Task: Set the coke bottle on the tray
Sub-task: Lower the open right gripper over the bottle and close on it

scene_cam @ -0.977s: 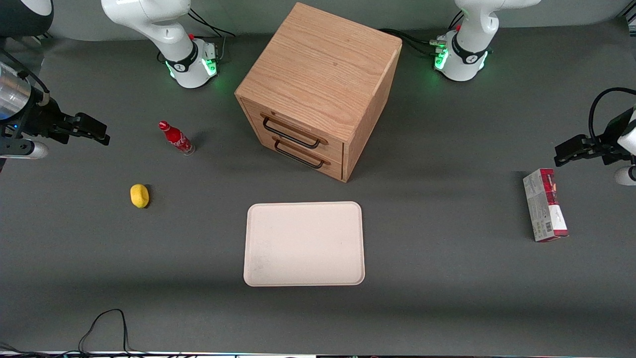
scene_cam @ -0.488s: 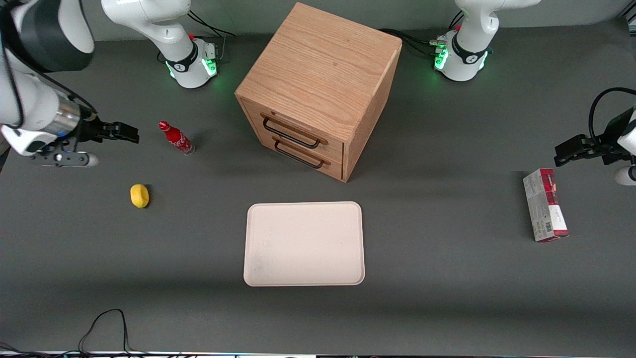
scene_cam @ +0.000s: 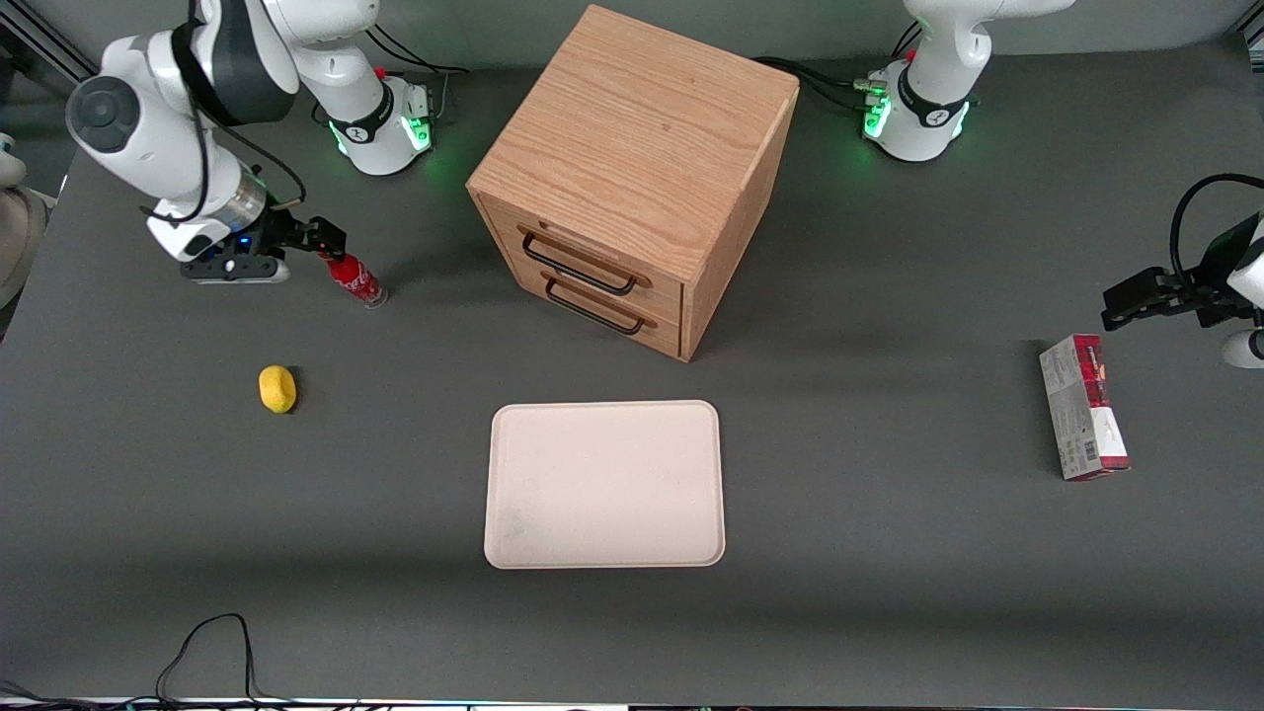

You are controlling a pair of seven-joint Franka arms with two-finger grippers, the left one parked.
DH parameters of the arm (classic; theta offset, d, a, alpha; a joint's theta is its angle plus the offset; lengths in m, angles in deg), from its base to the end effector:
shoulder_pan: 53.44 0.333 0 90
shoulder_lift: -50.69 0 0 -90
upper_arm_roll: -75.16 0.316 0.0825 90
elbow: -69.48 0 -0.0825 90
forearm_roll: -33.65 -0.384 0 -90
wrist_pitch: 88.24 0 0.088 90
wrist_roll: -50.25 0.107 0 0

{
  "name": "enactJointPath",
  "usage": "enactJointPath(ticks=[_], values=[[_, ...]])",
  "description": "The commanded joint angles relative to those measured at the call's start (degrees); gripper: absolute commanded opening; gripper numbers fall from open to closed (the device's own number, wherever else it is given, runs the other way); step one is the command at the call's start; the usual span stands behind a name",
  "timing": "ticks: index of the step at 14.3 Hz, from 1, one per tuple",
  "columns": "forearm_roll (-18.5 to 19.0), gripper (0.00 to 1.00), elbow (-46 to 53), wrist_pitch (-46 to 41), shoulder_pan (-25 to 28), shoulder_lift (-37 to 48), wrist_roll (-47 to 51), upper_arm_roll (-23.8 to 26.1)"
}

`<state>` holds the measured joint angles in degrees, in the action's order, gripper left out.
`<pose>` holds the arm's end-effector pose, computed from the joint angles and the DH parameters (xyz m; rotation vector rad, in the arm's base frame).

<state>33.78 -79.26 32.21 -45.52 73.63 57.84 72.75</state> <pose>0.3883 0.0378 0.3836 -3.1342 0.0485 0.1486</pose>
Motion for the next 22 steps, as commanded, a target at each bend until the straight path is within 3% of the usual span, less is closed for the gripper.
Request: enactJointPath(ticks=[1, 5, 12, 16, 22], values=[[0.83, 1.00, -8.39, 6.88, -0.18, 4.22, -1.26, 0.12], [2.51, 1.00, -14.64, 14.80, -0.36, 4.13, -1.18, -0.23], [5.23, 0.99, -14.91, 14.99, -0.45, 2.73, -1.44, -0.49], [5.23, 0.82, -14.91, 14.72, -0.45, 2.38, -1.35, -0.58], [5.32, 0.40, -14.91, 14.63, -0.45, 0.70, -1.53, -0.58]])
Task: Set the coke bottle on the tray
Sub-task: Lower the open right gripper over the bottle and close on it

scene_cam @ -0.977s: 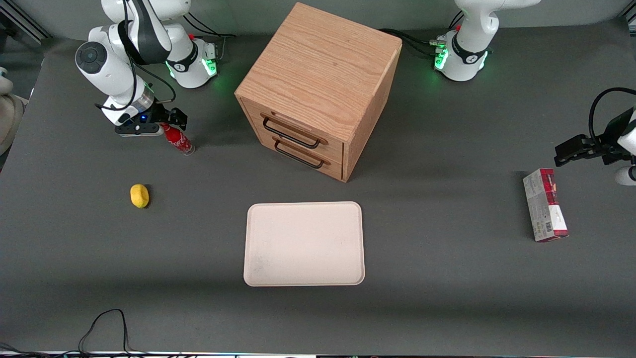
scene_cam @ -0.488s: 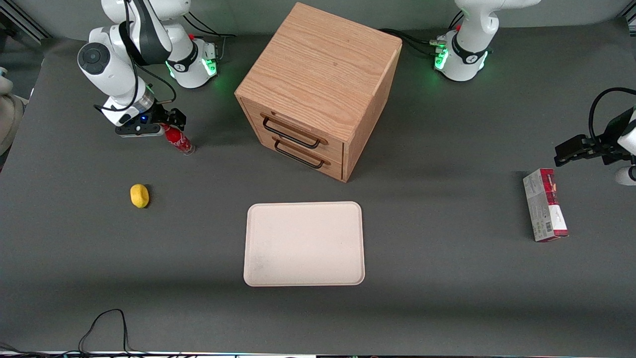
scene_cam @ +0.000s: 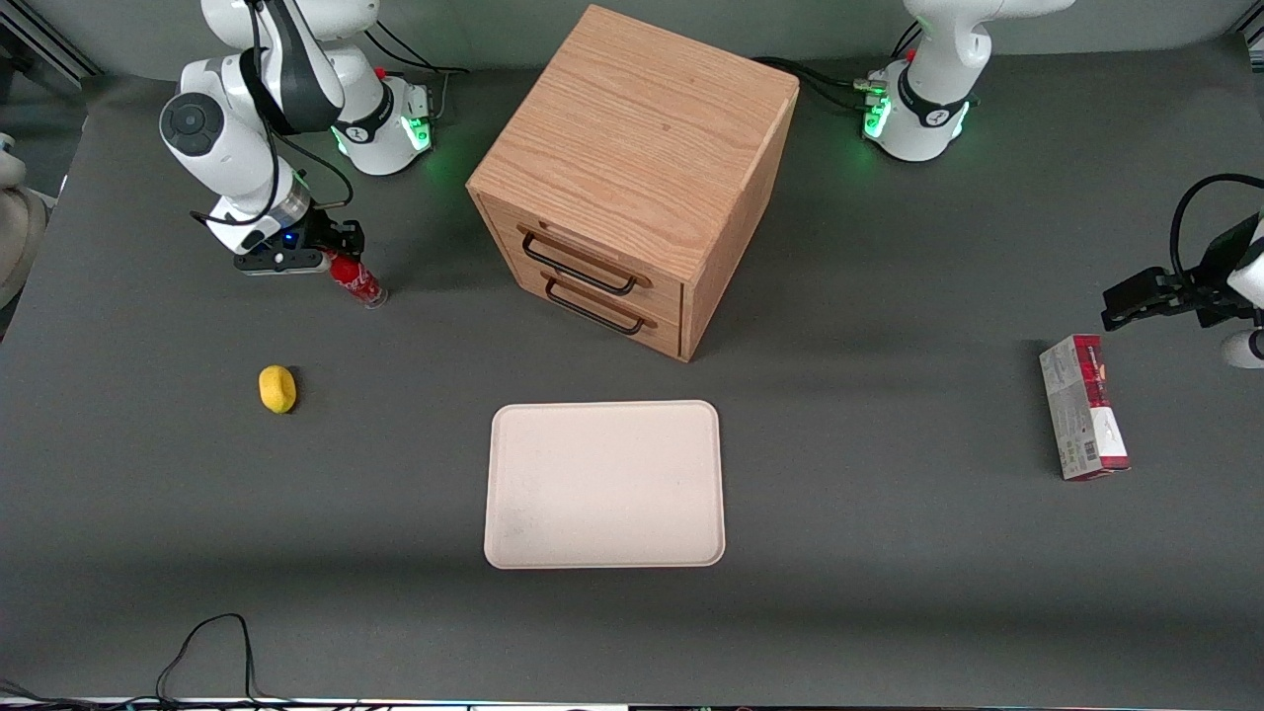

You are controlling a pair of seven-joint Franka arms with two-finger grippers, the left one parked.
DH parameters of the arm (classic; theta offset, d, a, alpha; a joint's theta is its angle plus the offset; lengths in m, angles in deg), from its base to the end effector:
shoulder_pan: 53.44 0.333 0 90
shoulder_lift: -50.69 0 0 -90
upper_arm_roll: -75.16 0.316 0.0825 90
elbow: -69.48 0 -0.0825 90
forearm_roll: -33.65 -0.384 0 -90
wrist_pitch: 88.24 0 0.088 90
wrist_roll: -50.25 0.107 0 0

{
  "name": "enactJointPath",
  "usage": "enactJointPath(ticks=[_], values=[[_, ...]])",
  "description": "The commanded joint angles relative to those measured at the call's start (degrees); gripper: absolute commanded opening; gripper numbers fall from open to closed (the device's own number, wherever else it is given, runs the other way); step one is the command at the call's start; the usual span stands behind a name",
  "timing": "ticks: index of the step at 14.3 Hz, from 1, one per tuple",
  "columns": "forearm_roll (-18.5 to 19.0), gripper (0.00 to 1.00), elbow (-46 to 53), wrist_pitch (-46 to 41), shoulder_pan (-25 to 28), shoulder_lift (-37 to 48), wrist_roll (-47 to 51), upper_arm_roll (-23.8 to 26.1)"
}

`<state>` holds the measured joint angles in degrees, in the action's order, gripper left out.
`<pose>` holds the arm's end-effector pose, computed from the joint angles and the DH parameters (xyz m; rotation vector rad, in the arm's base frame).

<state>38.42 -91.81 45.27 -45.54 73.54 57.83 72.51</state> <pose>0.3468 0.0321 0.3094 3.0895 0.0366 -0.1248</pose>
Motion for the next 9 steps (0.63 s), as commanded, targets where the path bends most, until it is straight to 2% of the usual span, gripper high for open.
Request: enactJointPath(ticks=[1, 3, 4, 6, 9], values=[[0.68, 0.31, -2.36, 1.48, -0.43, 0.70, -1.51, -0.34], [0.68, 0.06, -2.19, 1.22, -0.43, 0.26, -1.51, -0.34], [0.68, 0.00, -2.01, 1.22, -0.43, 0.09, -1.51, -0.42], [0.68, 0.00, -0.71, 0.44, -0.43, -0.26, -1.51, -1.56], [0.68, 0.00, 5.34, -5.09, -0.61, -2.45, -1.78, -2.88]])
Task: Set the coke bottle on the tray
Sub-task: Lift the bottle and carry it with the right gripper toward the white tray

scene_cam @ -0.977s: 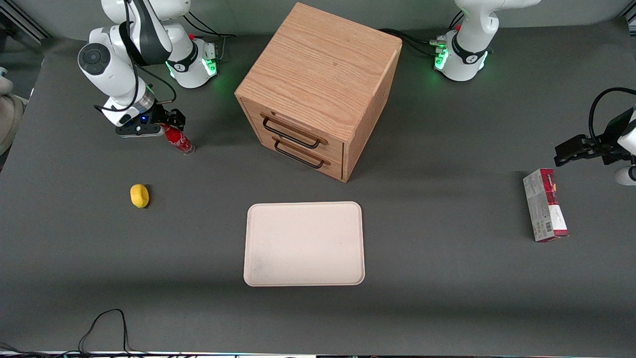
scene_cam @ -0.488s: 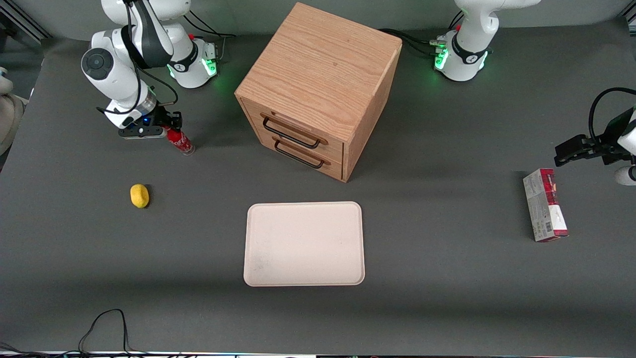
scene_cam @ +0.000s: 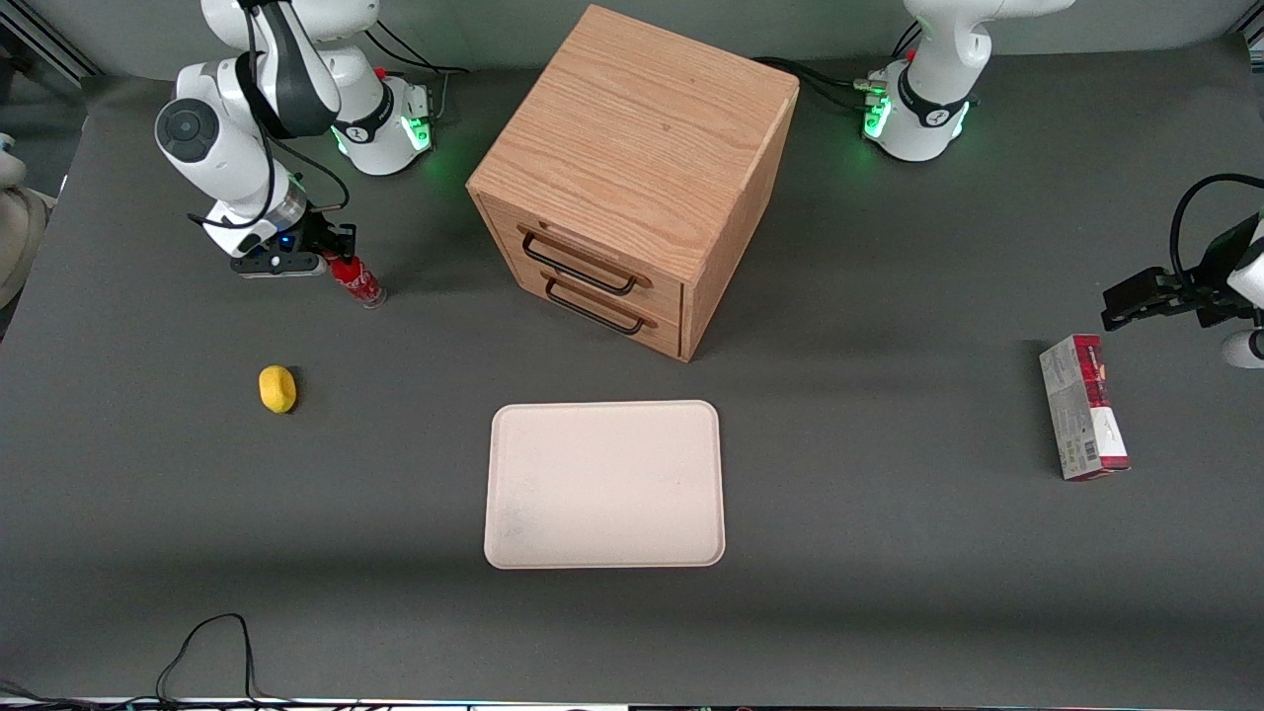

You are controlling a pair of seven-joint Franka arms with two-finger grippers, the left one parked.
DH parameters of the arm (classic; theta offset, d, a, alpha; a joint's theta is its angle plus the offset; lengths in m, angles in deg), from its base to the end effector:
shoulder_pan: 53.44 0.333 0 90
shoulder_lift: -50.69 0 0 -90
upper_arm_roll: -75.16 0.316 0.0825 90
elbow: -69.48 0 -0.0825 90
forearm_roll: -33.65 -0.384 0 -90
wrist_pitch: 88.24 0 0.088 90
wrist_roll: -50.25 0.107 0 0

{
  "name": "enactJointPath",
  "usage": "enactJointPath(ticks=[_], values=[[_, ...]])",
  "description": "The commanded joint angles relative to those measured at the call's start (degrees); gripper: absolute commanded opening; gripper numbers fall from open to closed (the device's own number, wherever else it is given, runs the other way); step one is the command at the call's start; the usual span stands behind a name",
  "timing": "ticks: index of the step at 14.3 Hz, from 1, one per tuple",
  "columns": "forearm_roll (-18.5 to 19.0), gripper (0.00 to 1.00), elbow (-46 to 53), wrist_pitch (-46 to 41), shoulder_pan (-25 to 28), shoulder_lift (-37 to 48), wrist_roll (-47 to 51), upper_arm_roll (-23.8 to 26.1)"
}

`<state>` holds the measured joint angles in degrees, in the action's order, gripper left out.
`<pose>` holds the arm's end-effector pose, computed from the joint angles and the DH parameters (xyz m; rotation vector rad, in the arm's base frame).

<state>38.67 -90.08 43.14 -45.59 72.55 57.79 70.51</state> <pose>0.3535 0.0205 0.3121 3.0944 -0.0103 -0.1654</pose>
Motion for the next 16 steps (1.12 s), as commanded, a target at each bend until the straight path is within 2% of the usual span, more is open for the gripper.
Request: enactJointPath(ticks=[1, 6, 10, 12, 16], values=[[0.42, 0.00, 6.86, -5.50, -0.82, -2.51, -1.83, -0.89], [-0.10, 0.00, 29.52, -21.22, -0.82, -13.66, -0.86, -0.62], [-0.54, 0.00, 53.41, -36.69, -1.00, -23.24, -0.86, -0.27], [-1.94, 0.00, 65.90, -44.08, -1.00, -28.16, -0.95, -0.18], [-4.05, 0.00, 86.56, -52.79, -0.73, -36.60, -0.77, 0.51]])
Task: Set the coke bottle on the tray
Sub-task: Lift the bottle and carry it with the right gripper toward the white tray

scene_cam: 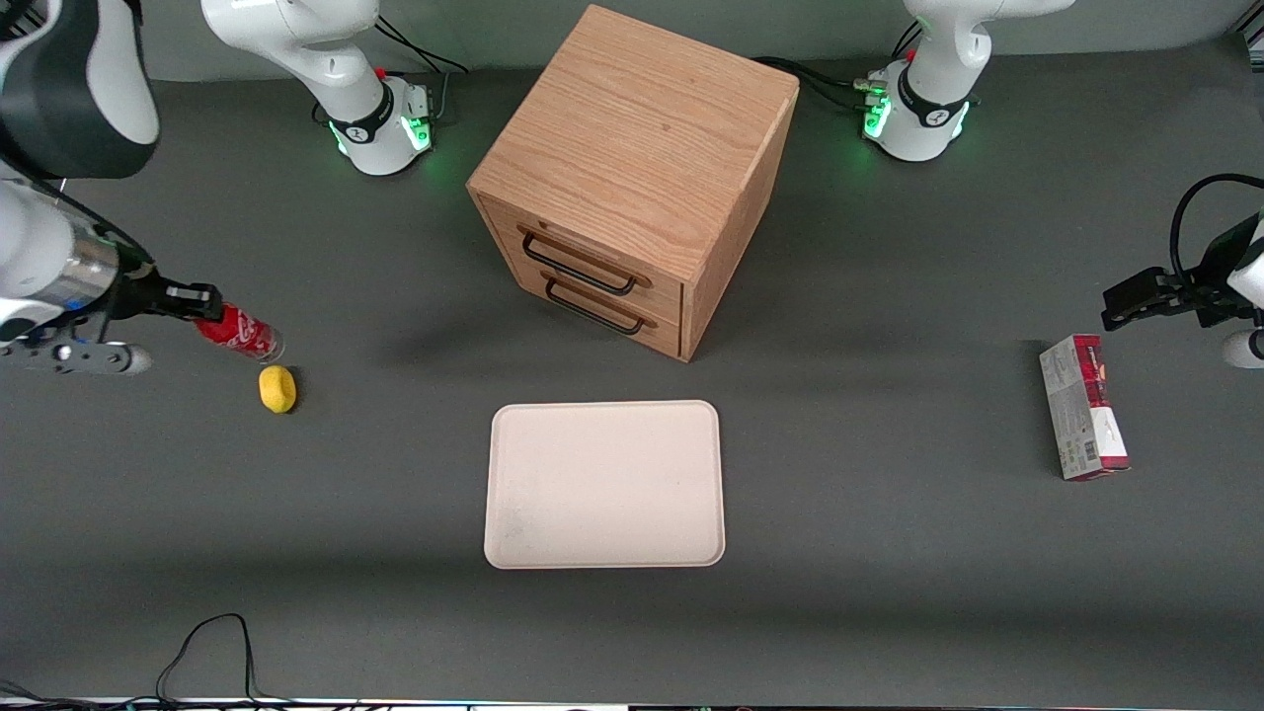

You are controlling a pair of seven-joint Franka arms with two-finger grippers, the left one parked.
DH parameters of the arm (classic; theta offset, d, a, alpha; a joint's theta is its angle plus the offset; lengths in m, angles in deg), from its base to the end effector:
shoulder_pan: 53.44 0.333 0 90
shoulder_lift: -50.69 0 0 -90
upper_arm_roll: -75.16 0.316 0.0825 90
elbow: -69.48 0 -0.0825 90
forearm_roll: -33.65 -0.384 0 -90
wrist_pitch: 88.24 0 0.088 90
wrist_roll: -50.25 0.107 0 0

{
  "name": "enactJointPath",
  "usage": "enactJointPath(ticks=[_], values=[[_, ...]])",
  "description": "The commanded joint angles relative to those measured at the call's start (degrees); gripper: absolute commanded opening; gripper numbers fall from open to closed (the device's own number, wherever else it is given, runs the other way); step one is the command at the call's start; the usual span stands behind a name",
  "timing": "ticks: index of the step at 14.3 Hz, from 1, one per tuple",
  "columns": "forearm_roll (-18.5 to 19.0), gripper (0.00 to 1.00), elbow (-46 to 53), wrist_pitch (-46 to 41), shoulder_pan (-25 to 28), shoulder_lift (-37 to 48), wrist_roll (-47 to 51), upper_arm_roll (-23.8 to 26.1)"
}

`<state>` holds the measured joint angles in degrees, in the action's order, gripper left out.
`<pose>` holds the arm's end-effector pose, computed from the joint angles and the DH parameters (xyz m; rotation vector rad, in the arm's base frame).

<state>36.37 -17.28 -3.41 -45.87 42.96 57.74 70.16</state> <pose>0.5817 0.0239 0.5674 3.0549 -0.1320 -0.2486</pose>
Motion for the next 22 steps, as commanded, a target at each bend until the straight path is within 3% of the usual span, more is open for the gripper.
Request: enactJointPath(ticks=[1, 4, 7, 10, 15, 17, 21, 22], values=[[-2.10, 0.00, 19.03, -8.35, -0.80, -9.82, -0.63, 2.09], [-2.02, 0.00, 36.08, -13.37, -0.98, -20.46, 1.56, 4.65], [-2.02, 0.00, 41.05, -11.11, -1.15, -24.69, 5.42, 9.73], [-0.54, 0.00, 41.67, -4.09, -0.98, -28.12, 13.41, 15.71], [9.83, 0.00, 41.50, 6.29, -0.19, -36.03, 20.28, 26.87], [12.39, 0.00, 41.32, 7.79, 0.51, -37.97, 20.47, 28.46], [12.92, 0.00, 40.97, 10.60, 1.66, -43.06, 18.80, 28.38], [14.49, 0.00, 40.88, 11.57, 1.92, -44.29, 17.67, 28.47]])
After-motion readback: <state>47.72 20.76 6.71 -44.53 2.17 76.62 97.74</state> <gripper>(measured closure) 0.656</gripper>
